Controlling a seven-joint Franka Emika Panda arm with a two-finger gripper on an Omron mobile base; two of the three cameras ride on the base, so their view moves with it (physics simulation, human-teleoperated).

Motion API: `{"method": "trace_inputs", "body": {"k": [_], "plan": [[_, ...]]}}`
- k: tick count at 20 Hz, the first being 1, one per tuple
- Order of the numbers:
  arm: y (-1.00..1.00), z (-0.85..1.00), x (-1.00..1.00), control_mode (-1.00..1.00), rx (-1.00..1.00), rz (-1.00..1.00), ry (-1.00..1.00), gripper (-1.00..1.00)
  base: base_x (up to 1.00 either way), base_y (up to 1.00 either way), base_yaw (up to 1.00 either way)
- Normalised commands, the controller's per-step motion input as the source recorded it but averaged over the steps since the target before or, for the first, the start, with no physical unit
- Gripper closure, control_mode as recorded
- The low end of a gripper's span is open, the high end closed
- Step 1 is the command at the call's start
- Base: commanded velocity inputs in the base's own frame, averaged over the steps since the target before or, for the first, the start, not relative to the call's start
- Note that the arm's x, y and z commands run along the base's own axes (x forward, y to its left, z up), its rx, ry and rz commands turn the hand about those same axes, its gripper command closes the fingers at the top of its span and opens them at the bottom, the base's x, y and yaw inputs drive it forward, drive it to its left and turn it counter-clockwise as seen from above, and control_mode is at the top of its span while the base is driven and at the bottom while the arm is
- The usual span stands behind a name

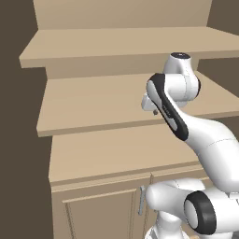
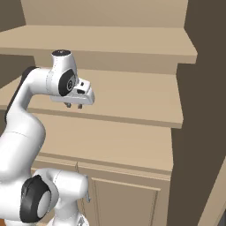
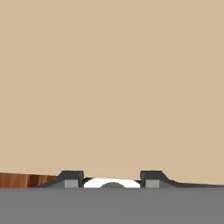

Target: Pick up the bowls on the counter and stack them on top of one another in the open cabinet. Place the smaller bowl on top of the larger bowl.

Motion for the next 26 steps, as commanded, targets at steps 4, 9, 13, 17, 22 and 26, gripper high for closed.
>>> {"method": "trace_inputs", "body": {"k": [4,9,13,17,22,26], "plan": [[0.0,0.0,-0.06,-1.0,0.0,0.0,-0.01,-1.0,0.0,0.0,0.0],[-0.04,0.0,-0.24,-1.0,0.0,0.0,-0.09,-1.0,0.0,0.0,0.0],[-0.09,0.0,-0.34,-1.0,0.0,0.0,-0.15,-1.0,0.0,0.0,0.0],[-0.11,0.0,-0.37,-1.0,0.0,0.0,-0.15,-1.0,0.0,0.0,0.0],[-0.15,0.0,-0.38,-1.0,0.0,0.0,-0.14,-1.0,0.0,0.0,0.0],[-0.15,0.0,-0.38,-1.0,0.0,0.0,-0.12,-1.0,0.0,0.0,0.0]]}}
